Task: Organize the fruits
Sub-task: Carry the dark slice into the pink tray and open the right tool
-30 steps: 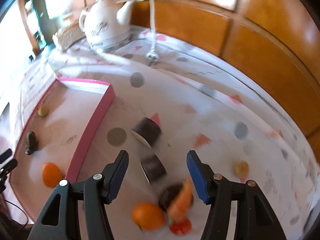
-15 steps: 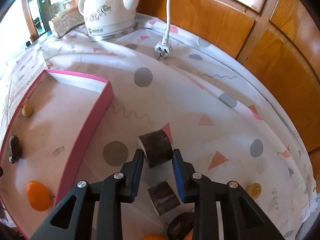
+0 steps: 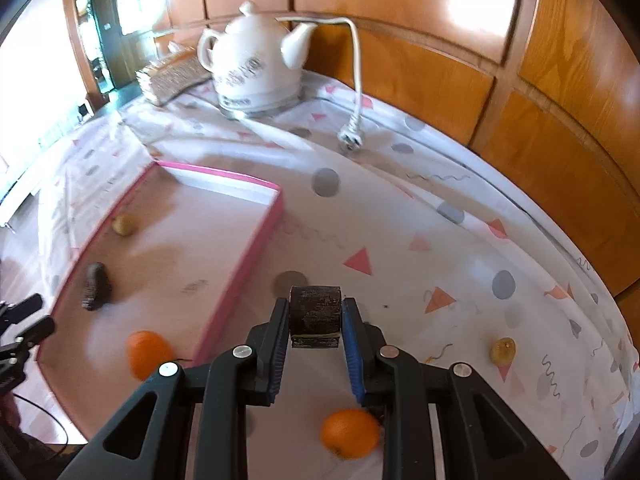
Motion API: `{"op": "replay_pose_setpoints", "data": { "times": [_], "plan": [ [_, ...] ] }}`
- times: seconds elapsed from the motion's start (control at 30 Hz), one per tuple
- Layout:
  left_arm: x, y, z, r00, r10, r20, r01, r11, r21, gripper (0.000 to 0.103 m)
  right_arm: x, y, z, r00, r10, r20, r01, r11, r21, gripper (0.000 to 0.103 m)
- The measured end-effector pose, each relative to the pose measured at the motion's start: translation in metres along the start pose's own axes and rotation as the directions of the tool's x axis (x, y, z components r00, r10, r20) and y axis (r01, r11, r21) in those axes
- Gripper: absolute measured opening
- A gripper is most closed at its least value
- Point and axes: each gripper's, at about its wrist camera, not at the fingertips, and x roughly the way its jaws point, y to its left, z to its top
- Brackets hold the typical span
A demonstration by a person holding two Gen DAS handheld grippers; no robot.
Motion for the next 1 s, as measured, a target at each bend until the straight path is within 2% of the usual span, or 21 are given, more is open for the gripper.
{"op": "replay_pose_setpoints", "data": {
  "times": [0.17, 0.33, 0.57, 0.9, 1.0],
  "plan": [
    [-0.008, 0.004, -0.001, 1.0, 0.002, 0.017, -0.002, 1.0, -0.014, 0.053, -0.014, 0.032, 0.004, 0.997, 0.071, 0.024, -0.07, 0.997, -0.038, 0.025],
    [-0.014, 0.009, -0.002, 0.999, 0.011, 0.033, -0.01, 1.0, -0.028, 0.053, -0.01, 0.072, 0.009, 0.992, 0.125, 0.023, -0.123, 0.989, -0.082, 0.026],
    [-0.02, 0.021, -0.002, 0.999, 0.024, 0.047, -0.02, 0.997, -0.07, 0.053, 0.01, 0.115, 0.019, 0.992, 0.13, 0.0, -0.129, 0.987, -0.099, 0.026],
    [-0.021, 0.024, -0.002, 0.999, 0.022, 0.048, -0.018, 0.996, -0.085, 0.053, 0.014, 0.13, 0.025, 0.995, 0.103, 0.0, -0.102, 0.989, -0.107, 0.026],
    [-0.021, 0.023, -0.003, 0.999, 0.021, 0.047, -0.017, 0.996, -0.085, 0.053, 0.01, 0.129, 0.023, 0.995, 0.096, 0.012, -0.094, 0.99, -0.106, 0.029]
  ]
}}
